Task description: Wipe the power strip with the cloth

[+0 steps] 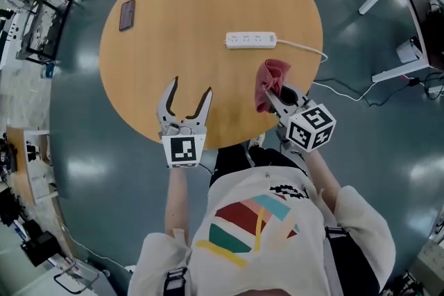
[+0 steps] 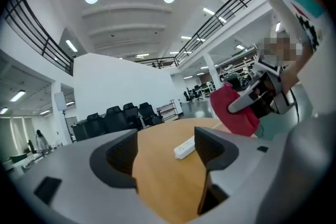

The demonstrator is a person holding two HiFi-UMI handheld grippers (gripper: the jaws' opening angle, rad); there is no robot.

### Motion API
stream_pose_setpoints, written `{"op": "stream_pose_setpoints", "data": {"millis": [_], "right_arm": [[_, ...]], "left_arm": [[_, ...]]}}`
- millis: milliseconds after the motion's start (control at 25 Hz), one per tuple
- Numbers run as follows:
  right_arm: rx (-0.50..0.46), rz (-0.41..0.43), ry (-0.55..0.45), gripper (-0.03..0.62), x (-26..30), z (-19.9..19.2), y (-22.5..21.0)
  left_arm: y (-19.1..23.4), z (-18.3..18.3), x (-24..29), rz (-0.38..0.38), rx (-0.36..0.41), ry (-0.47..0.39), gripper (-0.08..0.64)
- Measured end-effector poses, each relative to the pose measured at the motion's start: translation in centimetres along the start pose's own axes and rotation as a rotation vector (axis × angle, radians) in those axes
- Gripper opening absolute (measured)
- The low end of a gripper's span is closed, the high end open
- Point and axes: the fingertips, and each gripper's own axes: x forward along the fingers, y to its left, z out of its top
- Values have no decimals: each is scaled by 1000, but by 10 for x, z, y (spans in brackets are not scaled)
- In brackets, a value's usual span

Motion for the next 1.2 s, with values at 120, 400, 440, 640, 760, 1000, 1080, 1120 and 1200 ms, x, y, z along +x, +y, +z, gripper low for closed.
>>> {"op": "stream_pose_setpoints", "data": {"millis": [120,400,440,640,760,1000,1080,1120,1200], "right_arm": [[-26,-25,30,38,27,7,-19],[54,-55,84,38,92,19,-44],[75,-59,87,38,97,22,-52],[109,-99,105,40,125,22,-81],[136,-118,105,38,144,23,-87],[183,-45,104,40,183,40,-104],[218,-3,112,39,196,44,-111],[231,14,125,39,205,44,-114],[249,43,174,38,220,40,-120]], "left_arm": [[-2,-23,54,-128,43,82,413],[9,-60,168,-395,159,161,413],[8,-67,183,-434,173,192,413],[-2,-99,227,-627,226,274,411],[-7,-117,239,-755,264,308,411],[-20,-150,265,-883,272,373,411],[-30,-159,268,-932,263,401,409],[-32,-163,269,-948,266,414,399],[-35,-169,273,-959,269,420,311]]}}
